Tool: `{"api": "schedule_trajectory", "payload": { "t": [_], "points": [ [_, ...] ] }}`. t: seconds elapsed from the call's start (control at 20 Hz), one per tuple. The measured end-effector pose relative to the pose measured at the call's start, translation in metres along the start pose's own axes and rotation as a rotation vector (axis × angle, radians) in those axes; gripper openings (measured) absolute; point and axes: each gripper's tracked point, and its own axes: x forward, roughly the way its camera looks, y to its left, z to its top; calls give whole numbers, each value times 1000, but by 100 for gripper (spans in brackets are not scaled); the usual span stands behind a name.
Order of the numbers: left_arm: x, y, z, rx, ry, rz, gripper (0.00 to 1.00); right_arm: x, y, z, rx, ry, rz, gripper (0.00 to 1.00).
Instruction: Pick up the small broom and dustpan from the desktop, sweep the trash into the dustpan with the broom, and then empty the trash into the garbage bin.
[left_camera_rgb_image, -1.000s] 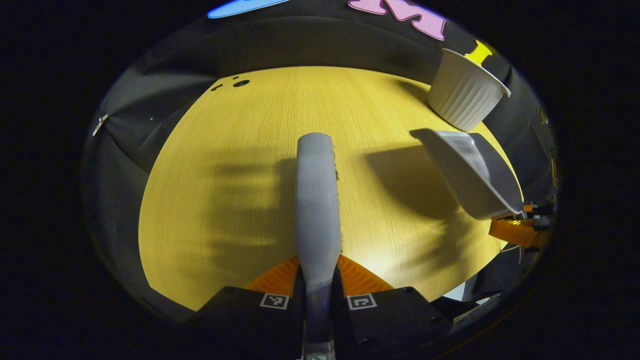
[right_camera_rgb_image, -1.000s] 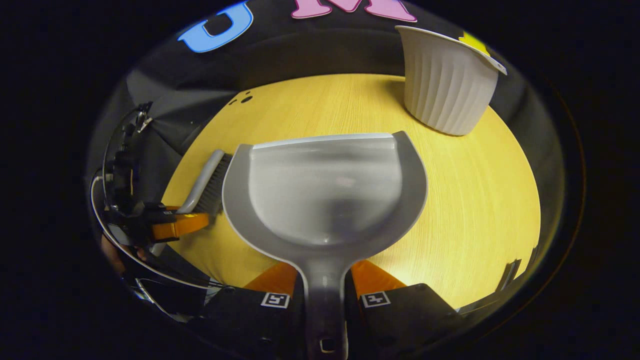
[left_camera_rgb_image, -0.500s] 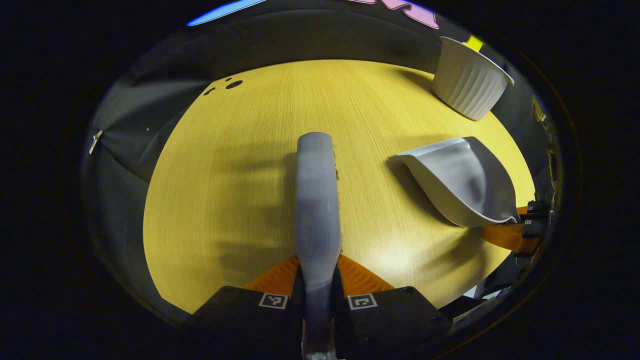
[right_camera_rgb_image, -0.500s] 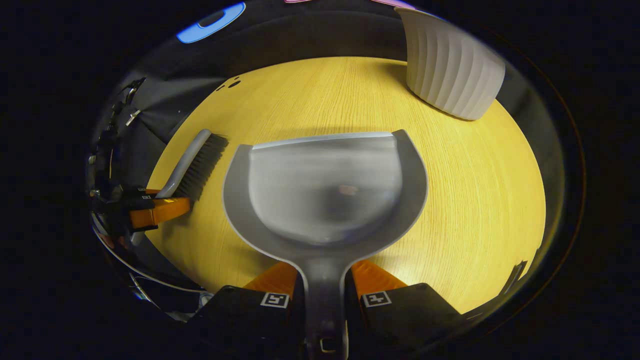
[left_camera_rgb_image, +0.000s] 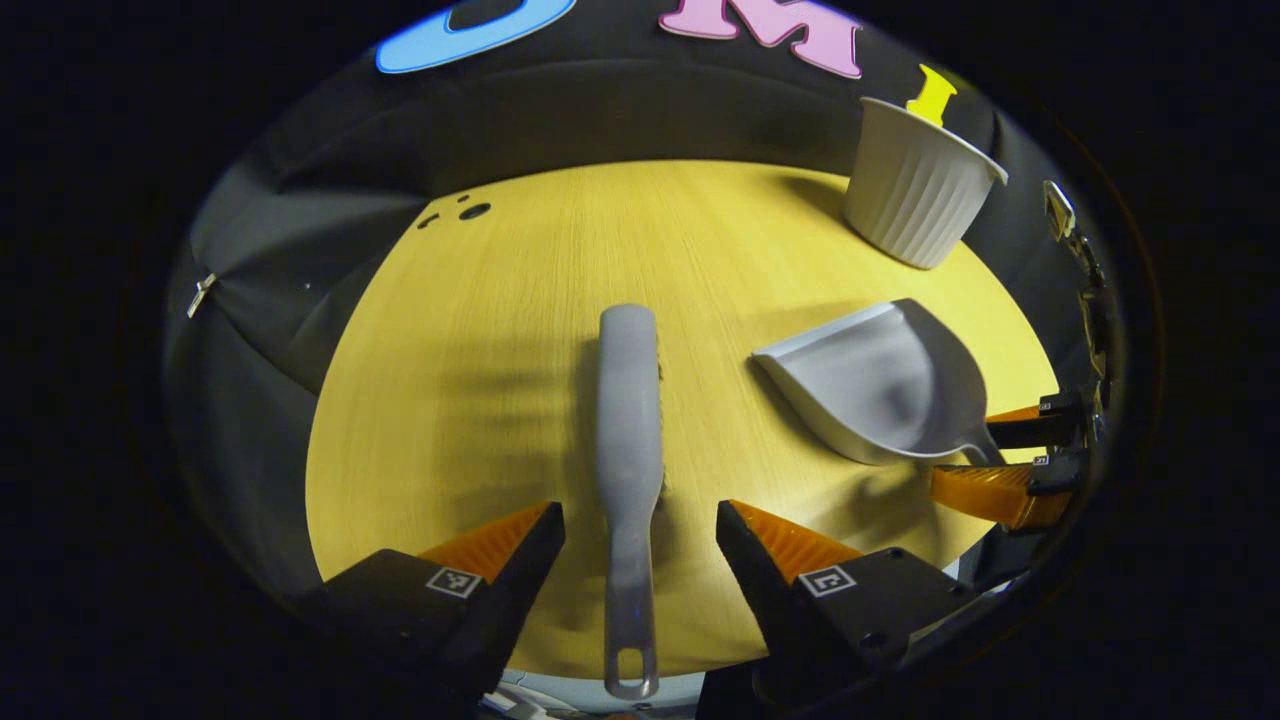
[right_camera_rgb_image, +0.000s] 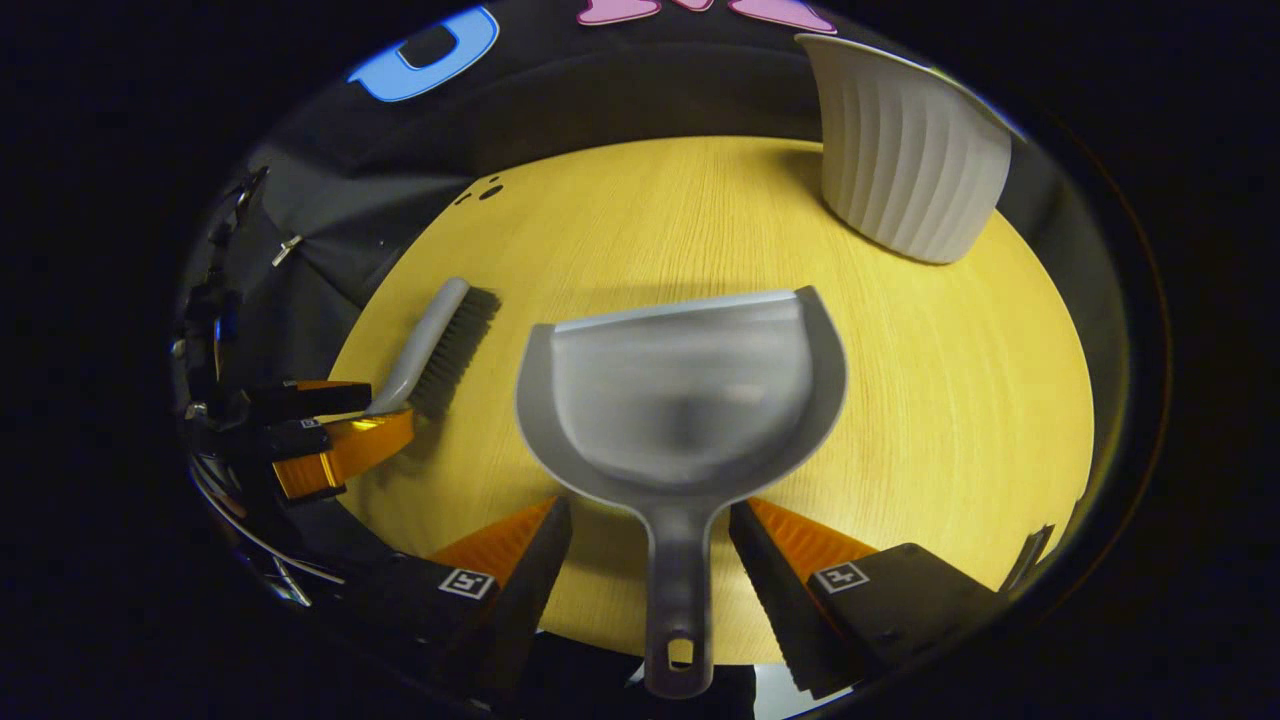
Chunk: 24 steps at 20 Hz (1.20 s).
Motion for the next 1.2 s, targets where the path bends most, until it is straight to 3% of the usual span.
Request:
{"api": "schedule_trajectory", "payload": {
  "t": [0.3,0.5,0.6,0.9,1.0,1.2],
  "points": [
    [-74,-24,27,-79,-231,-45,99,-76,10,56,7,-270,-11,99],
    [-134,-29,58,-84,-427,-18,99,-136,21,105,3,-538,-10,99],
    [-164,-31,68,-71,-533,0,99,-154,25,115,-37,-620,-27,98],
    [-222,-44,89,-1,-713,55,98,-182,40,90,-134,-693,-63,98],
    [-225,-53,84,-10,-723,29,98,-190,45,91,-108,-718,-40,98],
    [-217,-66,87,17,-709,-20,99,-189,32,89,-41,-719,-74,99]
  ]
}}
